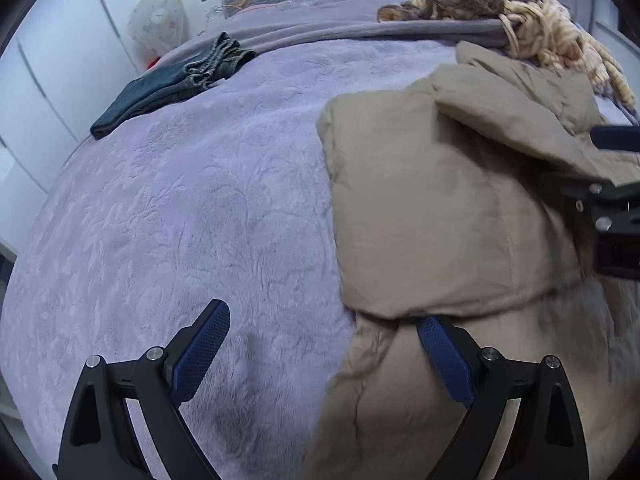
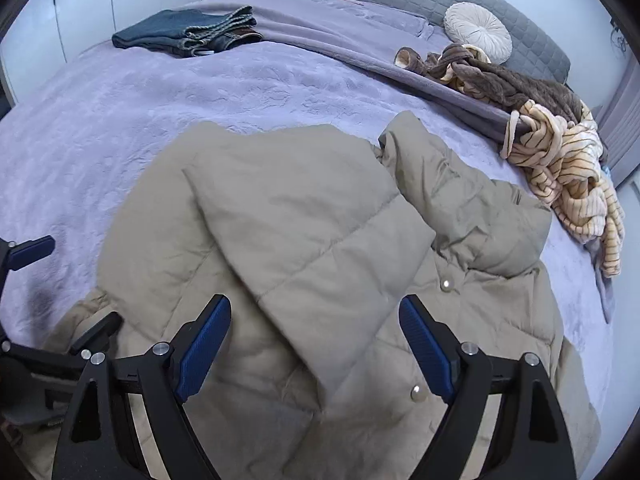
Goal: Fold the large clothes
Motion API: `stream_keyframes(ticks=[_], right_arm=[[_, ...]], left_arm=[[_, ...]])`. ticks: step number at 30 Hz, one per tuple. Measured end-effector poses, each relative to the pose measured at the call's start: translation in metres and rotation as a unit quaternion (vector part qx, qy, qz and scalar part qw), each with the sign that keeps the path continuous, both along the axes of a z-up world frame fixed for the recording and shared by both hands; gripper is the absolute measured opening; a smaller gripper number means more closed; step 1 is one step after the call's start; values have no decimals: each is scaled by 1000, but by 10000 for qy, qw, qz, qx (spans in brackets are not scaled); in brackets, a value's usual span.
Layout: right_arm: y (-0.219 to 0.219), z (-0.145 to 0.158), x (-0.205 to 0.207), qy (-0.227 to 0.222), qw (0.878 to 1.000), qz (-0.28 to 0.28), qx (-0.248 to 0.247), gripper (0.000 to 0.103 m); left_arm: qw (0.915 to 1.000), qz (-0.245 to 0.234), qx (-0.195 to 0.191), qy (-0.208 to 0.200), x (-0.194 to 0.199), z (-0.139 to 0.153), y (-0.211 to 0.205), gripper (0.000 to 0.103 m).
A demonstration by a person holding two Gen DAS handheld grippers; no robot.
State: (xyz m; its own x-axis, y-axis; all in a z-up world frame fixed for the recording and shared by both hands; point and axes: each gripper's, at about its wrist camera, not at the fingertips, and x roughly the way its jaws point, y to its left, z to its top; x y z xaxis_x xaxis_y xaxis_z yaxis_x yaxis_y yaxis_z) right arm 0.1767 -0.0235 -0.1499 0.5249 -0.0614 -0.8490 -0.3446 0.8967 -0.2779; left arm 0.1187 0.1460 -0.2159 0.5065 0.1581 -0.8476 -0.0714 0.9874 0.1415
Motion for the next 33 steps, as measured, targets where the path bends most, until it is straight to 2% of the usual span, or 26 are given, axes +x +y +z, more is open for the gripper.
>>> stream_keyframes(ticks=[2, 4, 5, 7, 10, 12, 13, 14, 15, 16, 17, 18, 20, 22, 24, 25, 27, 29, 31, 33], right_arm=[[-12, 3, 12, -264, 9991, -336, -12, 87], [-44, 18, 16, -563, 9931, -970, 328, 87], [-70, 26, 15, -665, 9858, -1391, 662, 87], [-115, 32, 12, -666, 9691, -2061, 1184, 87], [-186, 15, 6, -165, 9330, -2894, 2132, 86], [-218, -6, 2, 299, 9081, -3274, 2595, 71], [-230, -15, 0, 463, 8949, -3436, 2812, 57], [-242, -20, -3, 525, 8808, -3540, 3100, 49], [-249, -21, -5, 527, 8717, -3589, 3294, 46], [-253, -22, -5, 546, 8685, -3579, 3386, 39], [-255, -22, -5, 581, 8676, -3505, 3479, 33], [-255, -23, -4, 618, 8679, -3433, 3537, 31], [-251, -23, -1, 668, 8711, -3282, 3591, 19], [-245, -20, 1, 670, 8775, -3157, 3547, 14], [-238, -17, 4, 675, 8892, -2992, 3394, 11], [-233, -14, 6, 673, 8984, -2870, 3255, 10], [-221, -8, 9, 625, 9254, -2558, 2725, 9], [-212, -7, 11, 585, 9489, -2279, 2105, 9], [-214, -15, 12, 656, 9584, -2134, 1780, 9], [-220, -22, 10, 688, 9589, -2080, 1801, 9]], left_arm=[[9987, 501, -64, -67, 11, -3, 9, 95], [9955, 852, -418, -10, 15, -7, 21, 95], [9938, 953, -579, -18, 13, -10, 25, 95], [9935, 991, -560, -52, 11, -13, 26, 95], [9946, 917, -492, -36, 14, -18, 25, 95], [9949, 882, -481, 42, 15, -16, 27, 95], [9956, 830, -436, 86, 17, -12, 29, 95], [9963, 736, -418, 111, 16, -5, 30, 90], [9972, 587, -457, 108, 10, 3, 32, 82], [9974, 469, -528, 130, 5, 10, 34, 70], [9971, 370, -652, 138, 1, 18, 38, 63], [9964, 313, -781, 71, -2, 28, 41, 61], [9946, 175, -1011, -135, 3, 47, 43, 51], [9929, 8, -1147, -327, 20, 62, 38, 51], [9911, -192, -1248, -424, 45, 64, 25, 51], [9909, -277, -1265, -375, 60, 58, 18, 51], [9924, -298, -1167, -245, 83, 39, 6, 51], [9932, -273, -1128, 50, 97, 14, -6, 51], [9931, -225, -1140, 162, 96, -3, -15, 51], [9944, -201, -1028, 136, 93, -11, -21, 51]])
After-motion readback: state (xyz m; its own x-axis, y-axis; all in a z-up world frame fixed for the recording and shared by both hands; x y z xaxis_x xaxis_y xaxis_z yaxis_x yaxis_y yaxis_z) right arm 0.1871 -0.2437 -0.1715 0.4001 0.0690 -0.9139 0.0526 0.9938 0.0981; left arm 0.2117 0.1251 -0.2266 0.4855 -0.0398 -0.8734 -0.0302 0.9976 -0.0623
